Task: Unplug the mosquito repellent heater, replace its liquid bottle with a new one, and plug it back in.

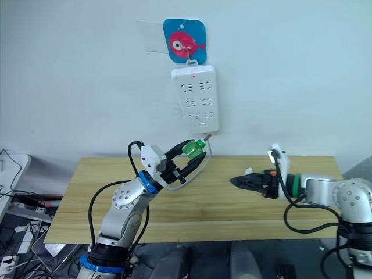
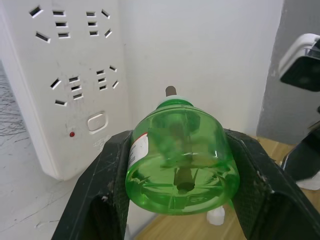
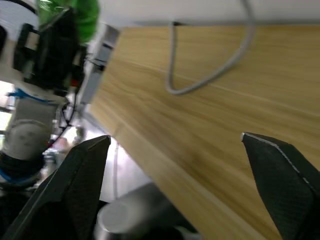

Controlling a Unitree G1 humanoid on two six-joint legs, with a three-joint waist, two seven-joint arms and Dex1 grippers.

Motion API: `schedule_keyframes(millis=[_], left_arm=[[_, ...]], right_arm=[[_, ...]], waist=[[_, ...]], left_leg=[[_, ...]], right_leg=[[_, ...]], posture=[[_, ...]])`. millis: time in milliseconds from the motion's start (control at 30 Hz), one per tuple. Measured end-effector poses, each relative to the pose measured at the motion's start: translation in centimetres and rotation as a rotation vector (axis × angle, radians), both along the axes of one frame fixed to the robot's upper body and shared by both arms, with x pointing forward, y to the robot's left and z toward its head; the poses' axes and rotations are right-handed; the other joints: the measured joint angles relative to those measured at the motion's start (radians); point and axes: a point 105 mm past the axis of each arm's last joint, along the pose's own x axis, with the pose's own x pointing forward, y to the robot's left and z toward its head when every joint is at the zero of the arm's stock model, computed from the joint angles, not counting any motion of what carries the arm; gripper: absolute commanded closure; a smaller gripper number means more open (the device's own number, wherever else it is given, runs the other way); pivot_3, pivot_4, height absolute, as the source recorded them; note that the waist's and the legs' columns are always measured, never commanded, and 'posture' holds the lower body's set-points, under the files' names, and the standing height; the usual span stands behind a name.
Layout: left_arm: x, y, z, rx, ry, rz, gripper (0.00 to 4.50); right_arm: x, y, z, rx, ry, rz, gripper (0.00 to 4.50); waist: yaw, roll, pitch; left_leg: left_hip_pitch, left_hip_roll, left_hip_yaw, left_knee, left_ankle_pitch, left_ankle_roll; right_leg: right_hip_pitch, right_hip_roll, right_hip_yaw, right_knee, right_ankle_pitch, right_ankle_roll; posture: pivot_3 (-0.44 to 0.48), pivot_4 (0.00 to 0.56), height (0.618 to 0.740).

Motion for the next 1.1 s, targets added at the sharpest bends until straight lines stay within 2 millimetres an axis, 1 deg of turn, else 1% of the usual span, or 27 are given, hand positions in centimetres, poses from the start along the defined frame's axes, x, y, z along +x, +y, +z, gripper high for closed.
schedule_keyframes(millis=[33, 100, 167, 200, 267, 367, 433, 500, 600, 667, 800, 900, 1100], left_arm=[[-0.1, -0.2, -0.1, -0.002, 0.003, -0.007, 2.24], [-0.3, -0.3, -0.4, -0.004, 0.014, -0.013, 2.24], [-0.4, -0.3, -0.7, -0.007, 0.024, -0.013, 2.24], [-0.4, -0.3, -0.7, -0.009, 0.026, -0.012, 2.24], [-0.4, -0.3, -0.8, -0.01, 0.029, -0.012, 2.24], [-0.5, -0.3, -0.9, -0.01, 0.032, -0.013, 2.24], [-0.6, -0.4, -0.9, -0.01, 0.033, -0.016, 2.24], [-0.6, -0.4, -1.1, -0.009, 0.037, -0.016, 2.24], [-0.9, -0.5, -1.3, -0.001, 0.04, -0.025, 2.24], [-1.2, -0.5, -1.5, 0.007, 0.044, -0.036, 2.24], [-1.5, -0.5, -1.7, 0.011, 0.049, -0.041, 2.24], [-1.8, -0.5, -1.4, 0.011, 0.035, -0.045, 2.24], [-2.1, -0.4, -1.6, 0.021, 0.047, -0.047, 2.24]], right_arm=[[0.4, -0.8, -0.1, -0.03, -0.018, -0.018, 0.02], [1.4, -3.1, -0.7, -0.098, -0.025, -0.088, 0.02], [2.1, -6.7, -1.8, -0.186, 0.003, -0.17, 0.02], [2.2, -8.1, -2.2, -0.224, 0.013, -0.193, 0.02], [2.2, -10.3, -2.7, -0.291, 0.02, -0.202, 0.02], [2.9, -13.7, -3.5, -0.431, 0.005, -0.234, 0.02], [3.3, -16.3, -4.2, -0.571, -0.02, -0.253, 0.02], [3.3, -18.2, -4.9, -0.703, -0.035, -0.232, 0.02], [3.0, -19.7, -5.7, -0.814, -0.03, -0.179, 0.02], [2.9, -20.1, -6.1, -0.848, -0.008, -0.166, 0.02], [2.7, -20.1, -7.3, -0.876, 0.041, -0.127, 0.02], [2.6, -20.0, -8.4, -0.876, 0.08, -0.131, 0.02], [3.0, -19.7, -9.3, -0.854, 0.128, -0.155, 0.02]], waist=[[0.0, 0.0, 0.0], [0.002, 0.0, 0.0], [0.004, 0.0, 0.0], [0.005, 0.0, 0.0], [0.004, 0.0, 0.0], [0.002, 0.0, 0.0], [0.001, 0.0, 0.001], [0.002, 0.0, 0.001], [0.001, 0.001, 0.001], [0.001, 0.001, 0.001], [0.003, 0.001, 0.001], [0.004, 0.001, 0.001], [0.004, 0.001, 0.002]], left_leg=[[0.0, 0.0, 0.0, 0.0, 0.0, 0.0], [0.0, 0.0, 0.0, 0.0, 0.0, 0.0], [-0.001, 0.0, 0.0, 0.0, 0.0, 0.0], [-0.001, 0.0, 0.0, 0.0, 0.0, 0.0], [-0.001, 0.0, 0.0, 0.0, 0.0, 0.0], [0.0, 0.001, 0.0, 0.0, 0.0, 0.0], [0.0, 0.001, 0.001, 0.0, 0.0, 0.0], [-0.001, 0.001, 0.002, -0.001, 0.0, 0.0], [0.0, 0.001, 0.002, -0.001, 0.0, 0.0], [0.0, 0.001, 0.002, -0.001, 0.0, 0.0], [0.0, 0.001, 0.001, -0.001, 0.0, 0.0], [-0.001, 0.0, 0.001, -0.001, 0.0, 0.0], [0.0, 0.001, 0.0, -0.001, 0.0, 0.0]], right_leg=[[0.0, 0.001, 0.0, 0.0, 0.0, 0.0], [0.0, 0.001, 0.0, -0.001, 0.0, 0.0], [0.0, 0.001, 0.0, -0.001, 0.0, 0.0], [0.0, 0.001, 0.0, -0.002, 0.0, 0.0], [0.001, 0.001, 0.0, -0.003, 0.0, 0.0], [0.001, 0.001, 0.001, -0.005, 0.001, 0.0], [0.001, 0.001, 0.001, -0.005, 0.001, 0.0], [0.001, 0.001, 0.0, -0.005, 0.001, 0.0], [0.001, 0.001, 0.002, -0.005, 0.001, 0.0], [0.001, 0.001, 0.002, -0.006, 0.001, 0.0], [0.001, 0.001, 0.002, -0.006, 0.001, 0.0], [0.001, 0.001, 0.002, -0.006, 0.001, 0.0], [0.001, 0.001, 0.002, -0.006, 0.001, 0.0]], posture=[[-0.028, 0.243, 0.74], [-0.029, 0.242, 0.74], [-0.032, 0.241, 0.74], [-0.032, 0.241, 0.74], [-0.031, 0.24, 0.74], [-0.029, 0.24, 0.74], [-0.027, 0.241, 0.74], [-0.021, 0.244, 0.74], [-0.014, 0.245, 0.74], [-0.007, 0.248, 0.74], [0.003, 0.25, 0.74], [0.013, 0.253, 0.74], [0.027, 0.262, 0.74]])
